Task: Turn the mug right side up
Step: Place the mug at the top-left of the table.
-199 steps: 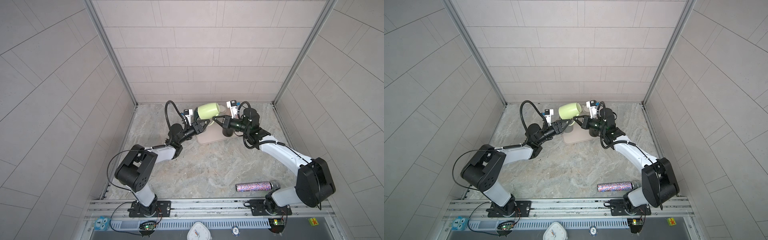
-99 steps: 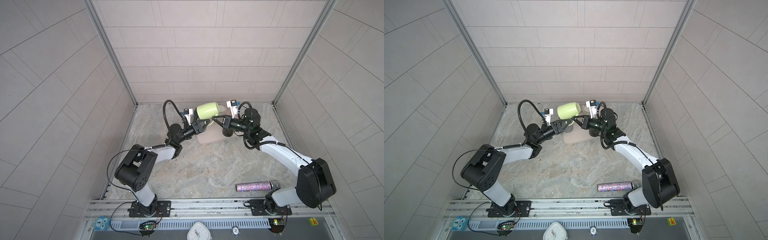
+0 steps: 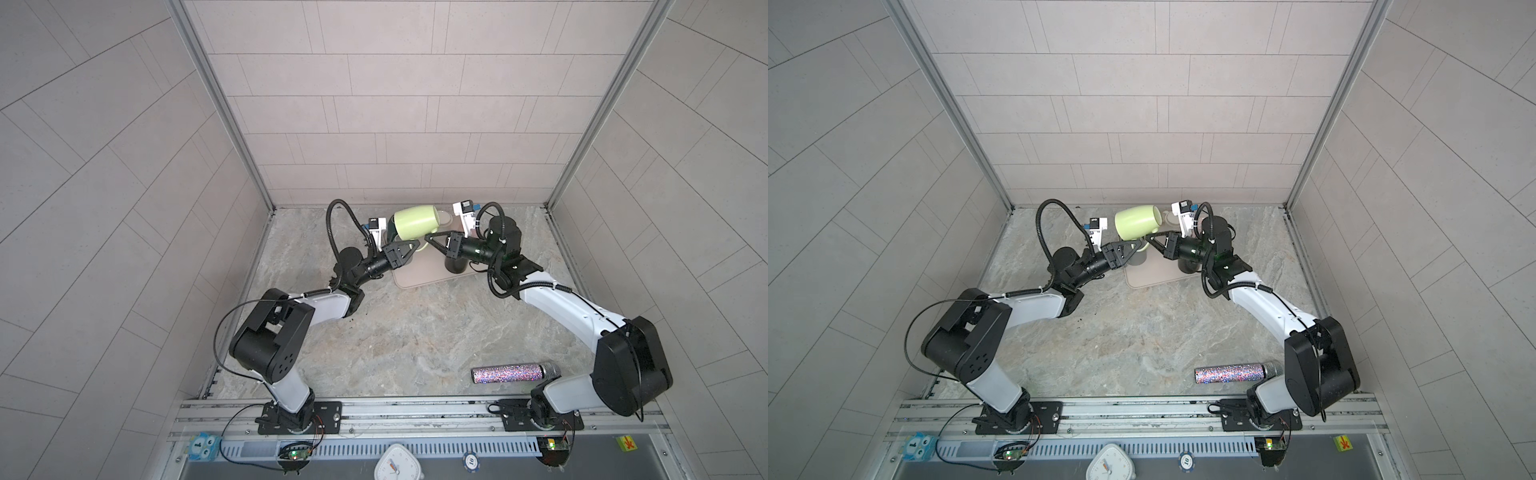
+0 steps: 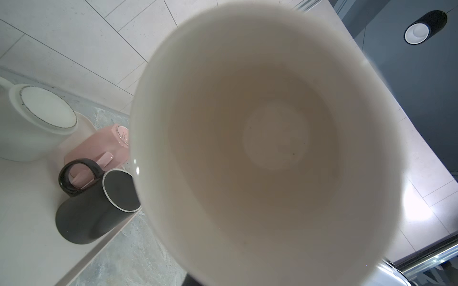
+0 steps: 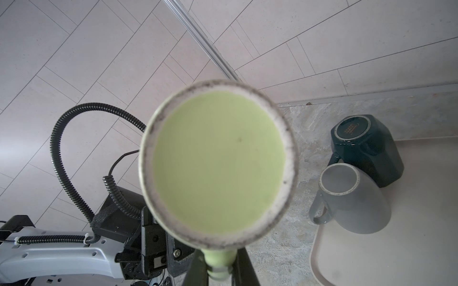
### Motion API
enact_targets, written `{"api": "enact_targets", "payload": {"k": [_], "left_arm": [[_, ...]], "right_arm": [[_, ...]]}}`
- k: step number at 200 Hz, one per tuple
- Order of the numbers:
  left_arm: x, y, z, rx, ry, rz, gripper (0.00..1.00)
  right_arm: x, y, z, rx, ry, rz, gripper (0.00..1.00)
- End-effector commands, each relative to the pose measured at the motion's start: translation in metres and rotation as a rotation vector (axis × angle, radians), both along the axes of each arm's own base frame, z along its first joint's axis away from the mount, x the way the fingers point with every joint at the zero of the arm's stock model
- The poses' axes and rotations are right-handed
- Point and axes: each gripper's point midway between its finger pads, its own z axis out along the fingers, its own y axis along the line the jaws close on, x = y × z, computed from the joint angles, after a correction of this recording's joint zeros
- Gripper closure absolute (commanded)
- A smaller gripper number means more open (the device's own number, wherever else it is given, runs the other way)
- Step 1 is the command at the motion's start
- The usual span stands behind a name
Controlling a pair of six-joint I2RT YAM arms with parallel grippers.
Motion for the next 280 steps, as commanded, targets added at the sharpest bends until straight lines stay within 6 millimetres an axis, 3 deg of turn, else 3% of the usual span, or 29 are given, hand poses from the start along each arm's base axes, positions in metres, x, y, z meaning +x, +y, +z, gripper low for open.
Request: {"api": "enact_targets", "payload": {"k": [1,22,76,110,153,238,280], "left_arm": [[-0.008,0.005,0.048,-0.065,-0.169,0.007,0.91],[-0.008,0.004,0.048,-0.065,-0.17,0.0,1.0],[-0.007,0.008,0.048,-0.061,-0.16,0.028,1.0],[-0.005,0.015,0.039,0.051,-0.154,0.101,1.0],[-0.012,0.03,0.05,0.122,-0.191,0.183,1.0],[-0.011,0.036,0.048,0.174,-0.171,0.23,1.0],[-0.01,0.034,0.044,0.189,-0.164,0.222,1.0]], "right_arm": [[-0.003,-0.004,0.02,-0.018,-0.083,-0.012,1.0],[-0.002,-0.004,0.015,-0.038,-0.077,-0.015,1.0],[0.003,-0.007,0.003,-0.063,-0.058,-0.039,1.0],[0.005,-0.007,-0.006,-0.07,-0.037,-0.048,1.0],[0.006,-0.008,-0.01,-0.066,-0.031,-0.056,1.0],[0.006,-0.007,-0.012,-0.021,-0.024,-0.057,0.65],[0.007,-0.006,-0.011,-0.016,-0.03,-0.052,0.63]]}}
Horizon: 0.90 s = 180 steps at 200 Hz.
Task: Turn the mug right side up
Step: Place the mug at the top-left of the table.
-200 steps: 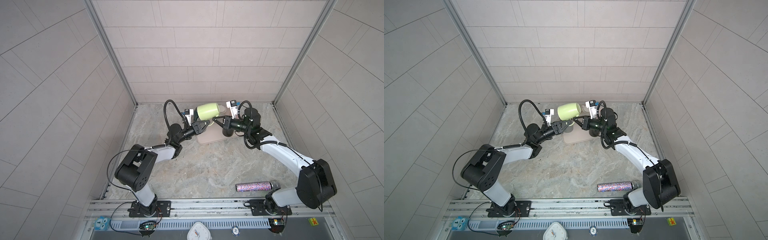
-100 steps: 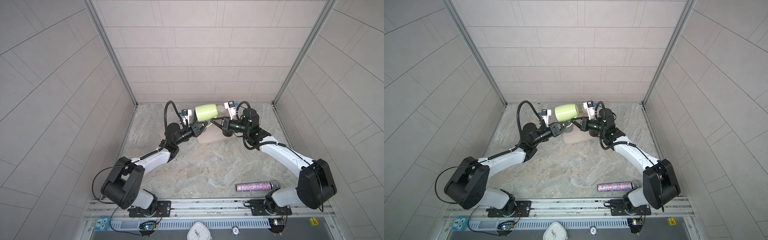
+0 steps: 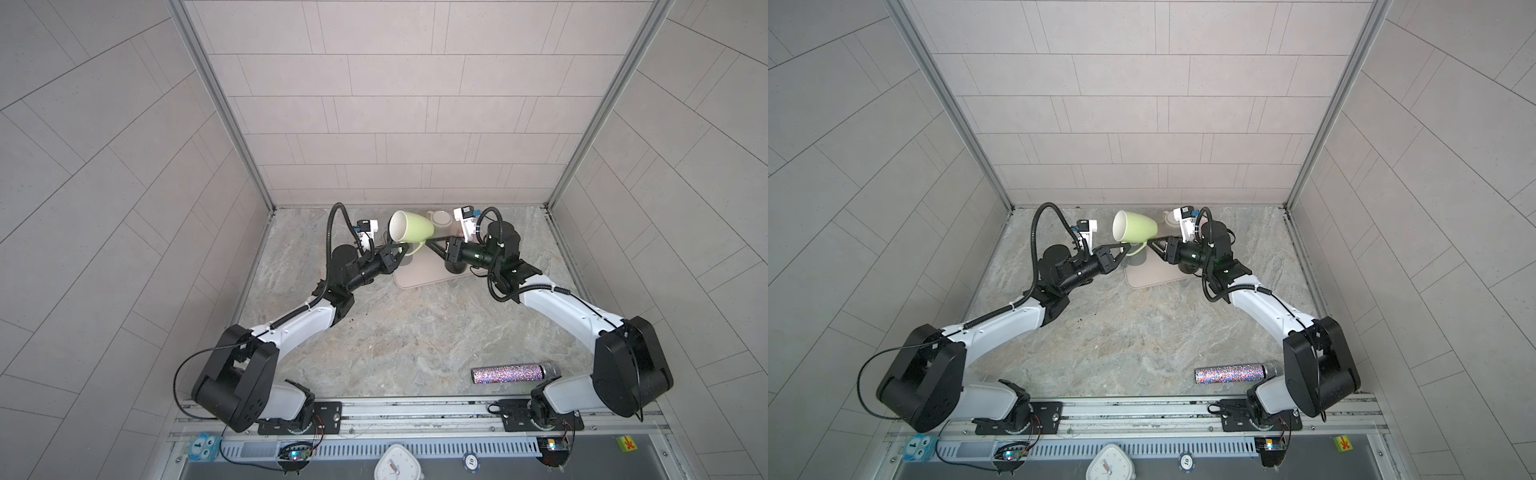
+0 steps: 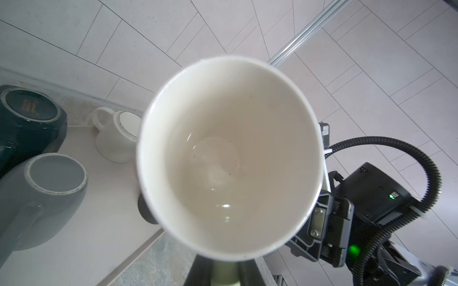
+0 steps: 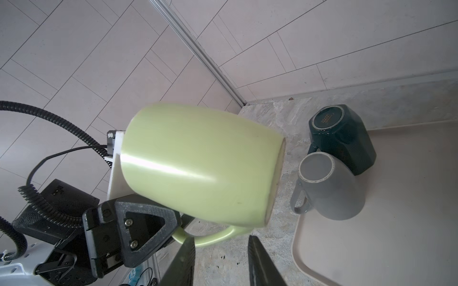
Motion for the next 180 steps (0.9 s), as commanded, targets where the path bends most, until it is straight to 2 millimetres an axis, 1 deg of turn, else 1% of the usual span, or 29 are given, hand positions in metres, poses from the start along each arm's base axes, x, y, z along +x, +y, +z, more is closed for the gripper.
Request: {"api": "enact_targets", "payload": {"k": [1,19,43,65,72,76,87,122,138,165,171,180], "left_arm": [[-0.002,0.003,0.047,-0.049,-0.157,0.006,1.0],[-0.001,0.003,0.043,-0.033,-0.141,0.013,1.0],[0.004,0.006,0.033,0.034,-0.099,0.043,1.0],[0.007,0.015,0.015,0.214,-0.067,0.1,1.0],[0.007,0.018,0.014,0.263,-0.066,0.115,1.0],[0.006,0.02,0.01,0.295,-0.053,0.121,1.0],[0.006,0.027,0.003,0.361,-0.028,0.147,1.0],[0.004,0.047,-0.008,0.493,0.027,0.211,1.0],[0.004,0.061,-0.015,0.578,0.055,0.256,1.0],[0.004,0.085,-0.018,0.718,0.078,0.331,1.0],[0.005,0.09,-0.019,0.74,0.085,0.347,1.0],[0.006,0.094,-0.018,0.77,0.091,0.361,1.0]], "right_arm": [[0.003,0.001,0.01,0.018,-0.046,-0.003,0.63],[0.003,0.001,0.011,0.019,-0.048,-0.004,0.63],[0.003,-0.001,0.01,0.016,-0.048,-0.009,0.63],[0.003,-0.005,0.01,0.0,-0.051,-0.03,0.62],[0.003,-0.007,0.01,-0.006,-0.055,-0.035,0.62],[0.003,-0.007,0.011,-0.009,-0.058,-0.036,0.62],[0.001,-0.009,0.011,-0.014,-0.063,-0.041,0.62],[-0.004,-0.015,0.016,-0.016,-0.082,-0.061,0.6],[-0.008,-0.019,0.018,-0.021,-0.088,-0.075,0.59],[-0.019,-0.029,0.017,-0.052,-0.095,-0.101,0.57],[-0.022,-0.031,0.015,-0.07,-0.096,-0.105,0.57],[-0.027,-0.037,0.013,-0.101,-0.097,-0.123,0.57]]}}
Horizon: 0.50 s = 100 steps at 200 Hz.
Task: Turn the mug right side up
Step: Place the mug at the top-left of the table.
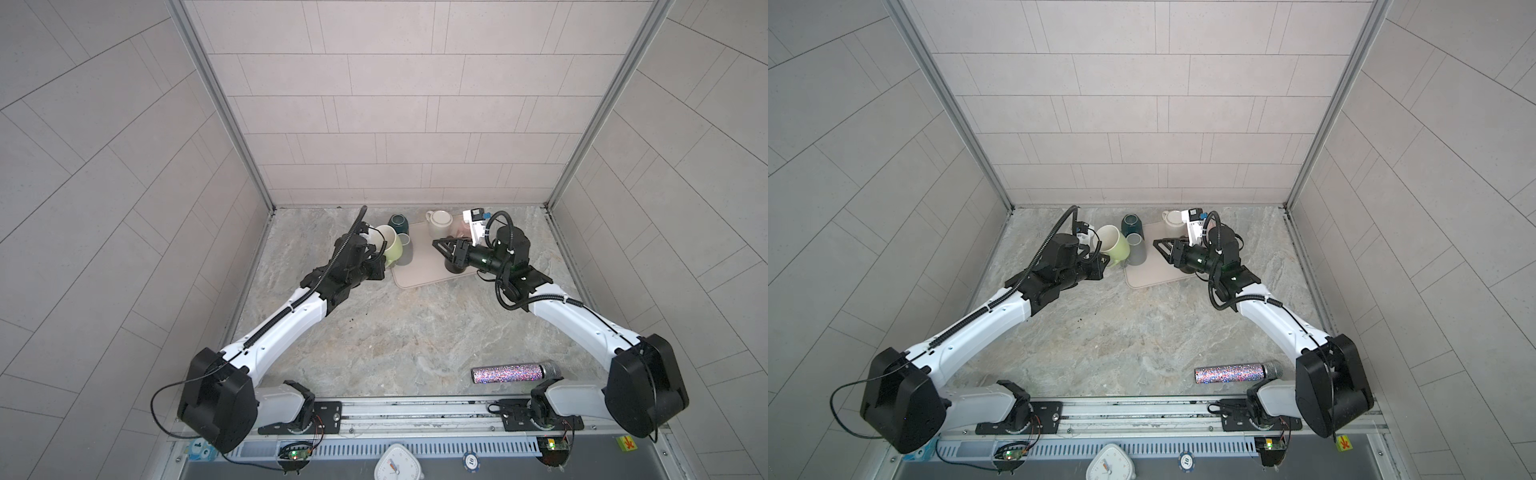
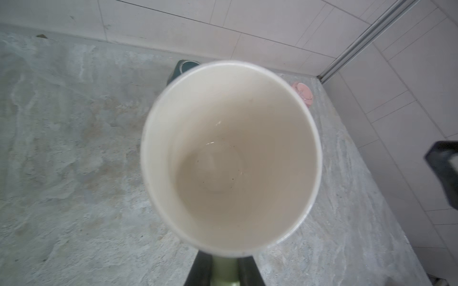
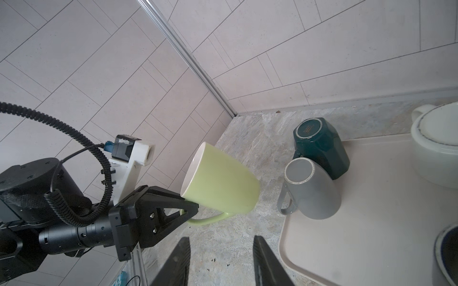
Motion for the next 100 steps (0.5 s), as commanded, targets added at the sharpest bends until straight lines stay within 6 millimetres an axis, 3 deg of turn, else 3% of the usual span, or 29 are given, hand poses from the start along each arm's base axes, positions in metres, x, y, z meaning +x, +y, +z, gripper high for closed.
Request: {"api": "enact_targets", "payload": {"k": [1,46,100], "left_arm": [[0.008,0.023,0.034,0.115,-0.092,0.069,1.0],[0.029,0.055,0.032,0.188,-0.099,0.198,1.0],[0.09,0.108,0.021,0.251,-0.058,0.341,1.0]], "right_arm": [[-0.011,-0.015,0.003,-0.063,-0.028,-0.045,0.57],[-0.041,-0.034,-0.009,-0.135,-0.012,-0.078,0.55],[-0.069,-0.052,-0.034,-0.152,0.025,-0.127,0.54]]}}
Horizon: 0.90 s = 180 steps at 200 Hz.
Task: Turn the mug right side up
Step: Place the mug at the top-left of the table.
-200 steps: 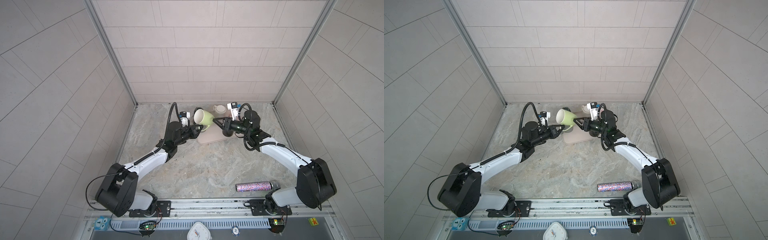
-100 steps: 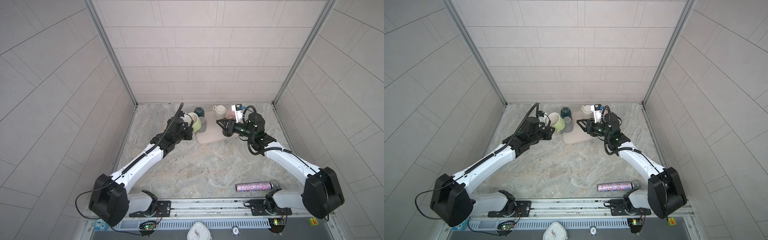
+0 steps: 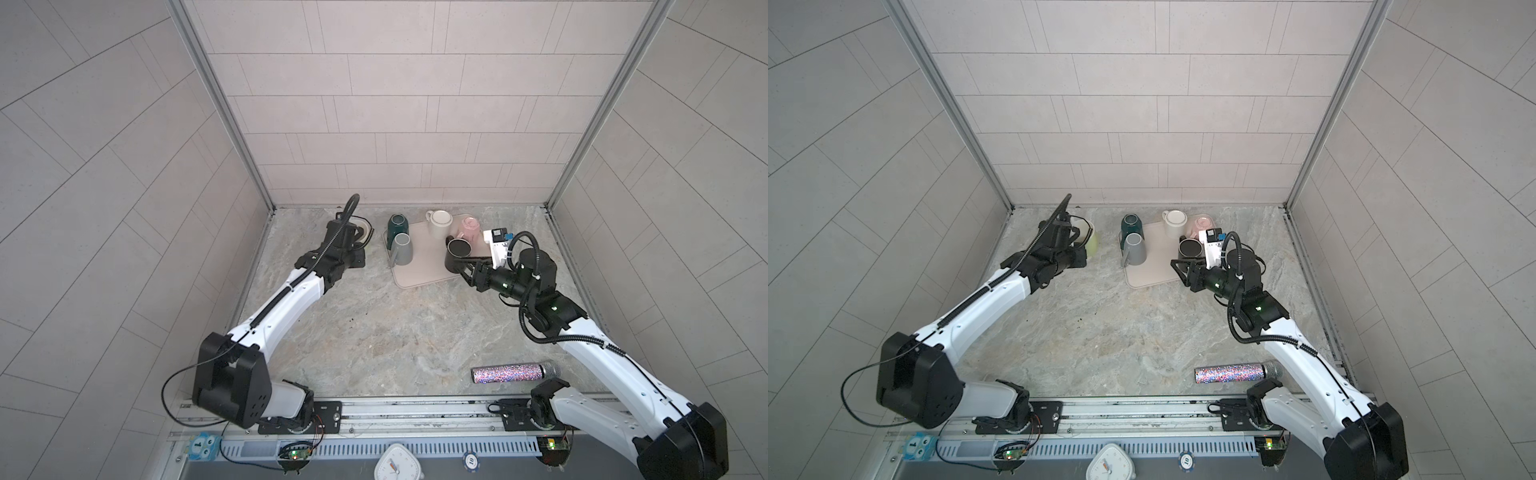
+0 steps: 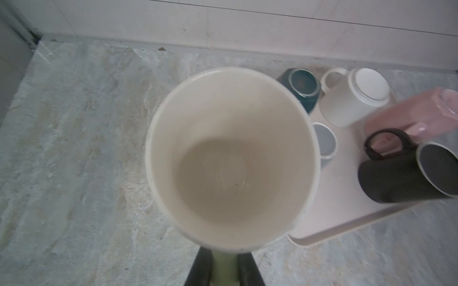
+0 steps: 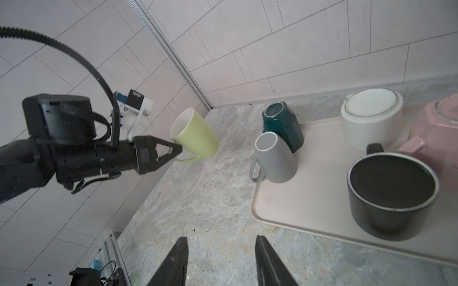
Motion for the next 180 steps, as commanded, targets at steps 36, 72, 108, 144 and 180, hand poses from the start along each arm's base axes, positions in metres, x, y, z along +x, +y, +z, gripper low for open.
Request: {"api": "enact_targets", "payload": {"k": [36,72,108,144,180], "left_arm": [[0.081,0.048,0.02,0.083,-0.069,0.126,1.0],[0.112,0.051,0.015,0.099,-0.05,0.127,1.0],[0.132,0.047,-0.006,0.098,-0.011,0.107,1.0],[0.139,0.047,-0.023,0.119,0.012,0.086,1.0],[0.145,0.051,-0.029,0.088,0.015,0.093,1.0]], "right_arm": [[-0.02,-0.019,-0.027,-0.084,0.028,-0.045,0.53],[-0.026,-0.023,-0.033,-0.116,0.038,-0.043,0.53],[-0.031,-0.028,-0.038,-0.138,0.04,-0.056,0.53],[-0.033,-0.031,-0.058,-0.16,0.082,-0.063,0.53],[-0.032,-0.032,-0.066,-0.175,0.103,-0.07,0.53]]}}
